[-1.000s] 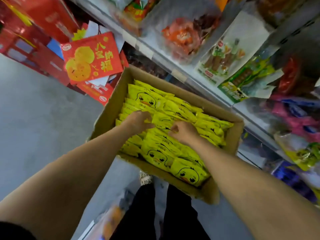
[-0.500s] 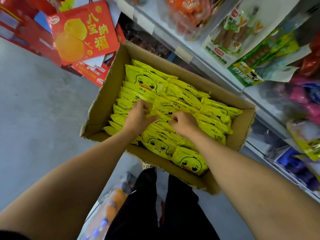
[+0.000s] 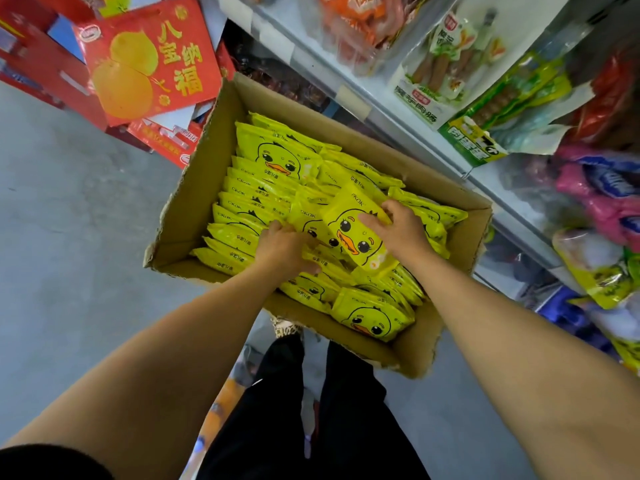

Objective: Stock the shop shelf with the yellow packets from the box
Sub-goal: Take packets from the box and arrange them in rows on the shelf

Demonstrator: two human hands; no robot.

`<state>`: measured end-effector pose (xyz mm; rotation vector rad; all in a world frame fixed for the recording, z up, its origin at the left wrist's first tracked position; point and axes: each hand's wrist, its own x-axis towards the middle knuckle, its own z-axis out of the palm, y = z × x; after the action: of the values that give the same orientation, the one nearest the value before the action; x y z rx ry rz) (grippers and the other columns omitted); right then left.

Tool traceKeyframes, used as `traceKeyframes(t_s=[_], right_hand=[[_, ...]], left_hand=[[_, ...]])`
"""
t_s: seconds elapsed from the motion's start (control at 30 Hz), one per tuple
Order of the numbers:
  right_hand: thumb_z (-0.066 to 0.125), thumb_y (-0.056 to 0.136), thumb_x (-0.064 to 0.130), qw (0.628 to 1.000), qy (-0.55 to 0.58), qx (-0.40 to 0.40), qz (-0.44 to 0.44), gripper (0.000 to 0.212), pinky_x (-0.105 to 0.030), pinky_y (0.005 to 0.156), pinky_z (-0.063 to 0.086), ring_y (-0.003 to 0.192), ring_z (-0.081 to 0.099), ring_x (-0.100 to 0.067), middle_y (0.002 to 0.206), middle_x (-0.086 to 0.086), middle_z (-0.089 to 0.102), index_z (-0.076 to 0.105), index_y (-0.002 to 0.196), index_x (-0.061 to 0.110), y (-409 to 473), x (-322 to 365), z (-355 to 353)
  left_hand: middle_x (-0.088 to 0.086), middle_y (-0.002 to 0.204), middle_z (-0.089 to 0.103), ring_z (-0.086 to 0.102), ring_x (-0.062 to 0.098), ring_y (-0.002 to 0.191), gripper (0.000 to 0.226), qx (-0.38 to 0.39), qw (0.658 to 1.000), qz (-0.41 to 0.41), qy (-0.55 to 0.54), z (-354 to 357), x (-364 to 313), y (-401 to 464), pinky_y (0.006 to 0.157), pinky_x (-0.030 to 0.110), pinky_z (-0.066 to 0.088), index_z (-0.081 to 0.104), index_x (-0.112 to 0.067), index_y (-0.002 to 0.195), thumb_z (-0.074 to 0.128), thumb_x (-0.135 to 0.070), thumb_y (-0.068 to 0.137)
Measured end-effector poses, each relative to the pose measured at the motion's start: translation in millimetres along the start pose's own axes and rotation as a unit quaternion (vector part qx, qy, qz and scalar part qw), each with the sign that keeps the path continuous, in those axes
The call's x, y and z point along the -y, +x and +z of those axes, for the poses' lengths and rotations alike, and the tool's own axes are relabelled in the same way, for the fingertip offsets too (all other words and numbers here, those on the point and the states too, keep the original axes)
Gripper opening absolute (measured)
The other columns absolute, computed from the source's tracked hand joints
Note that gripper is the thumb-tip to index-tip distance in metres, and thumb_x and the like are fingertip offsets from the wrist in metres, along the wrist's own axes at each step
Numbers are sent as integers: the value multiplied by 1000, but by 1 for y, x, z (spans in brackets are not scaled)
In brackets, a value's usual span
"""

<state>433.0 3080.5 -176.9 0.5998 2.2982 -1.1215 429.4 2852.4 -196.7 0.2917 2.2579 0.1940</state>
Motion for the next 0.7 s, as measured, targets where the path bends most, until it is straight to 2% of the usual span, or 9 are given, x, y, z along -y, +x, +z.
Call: traceKeyframes(t_s=[0.1,0.2,0.27,0.33,0.47,0.5,0.57,0.63,0.7], right_hand=[[80,76,48,999,19,35,26,58,-28,83,47,101,63,-14,112,3,68,64,121,15,-8,-4,-4],[83,76,40,998,37,34,26,37,-27,79,50,94,66,-12,99,5,71,68,103,21,-19,-7,-11],[83,75,42,998,47,14,28,40,-29,81,51,95,67,-14,100,4,72,70,104,18,-27,-10,-16],[83,74,45,998,52,-9,28,44,-32,85,53,97,68,-15,102,3,74,72,107,18,-37,-8,-25],[82,75,46,996,81,-41,25,37,-20,74,54,84,69,-7,95,5,73,70,100,22,-64,10,-55],[82,70,54,995,85,-51,22,46,-21,75,55,85,69,-7,96,5,74,70,101,22,-72,15,-64],[82,61,65,992,89,-82,20,63,-33,85,57,93,70,-15,101,4,75,71,106,22,-87,26,-83],[83,69,54,989,104,-107,3,42,-37,85,57,93,70,-16,99,3,75,71,97,25,-105,37,-102],[82,74,47,983,116,-140,-9,29,-33,80,56,89,70,-15,96,3,74,68,90,28,-127,50,-122]], left_hand=[[5,139,51,25,34,139,52,28,999,-19,14,0,-3,-2,111,47,24,64,-40,122,65,-65,76],[2,125,57,35,30,129,47,-1,1000,3,-7,-2,3,-6,105,43,33,72,-30,110,61,-64,81],[3,100,62,49,29,111,47,-26,997,32,-69,-10,8,-11,89,38,42,74,-18,87,62,-64,81],[10,75,56,55,31,85,51,-39,987,44,-150,-25,9,-19,66,33,37,61,-10,68,64,-59,81],[10,66,49,45,27,67,46,-62,976,55,-200,-61,1,-46,57,35,32,53,-4,70,63,-45,90],[11,66,49,42,25,66,48,-69,975,59,-201,-70,-1,-52,57,35,32,53,-2,73,62,-44,92],[8,63,41,36,22,62,49,-76,973,77,-204,-88,-8,-68,54,34,24,45,-5,69,58,-44,94],[4,60,35,33,19,59,48,-74,972,93,-201,-107,-20,-84,53,33,20,39,-10,66,53,-44,97],[2,63,38,35,17,61,45,-57,968,103,-222,-124,-35,-102,56,31,23,48,-11,71,50,-47,97]])
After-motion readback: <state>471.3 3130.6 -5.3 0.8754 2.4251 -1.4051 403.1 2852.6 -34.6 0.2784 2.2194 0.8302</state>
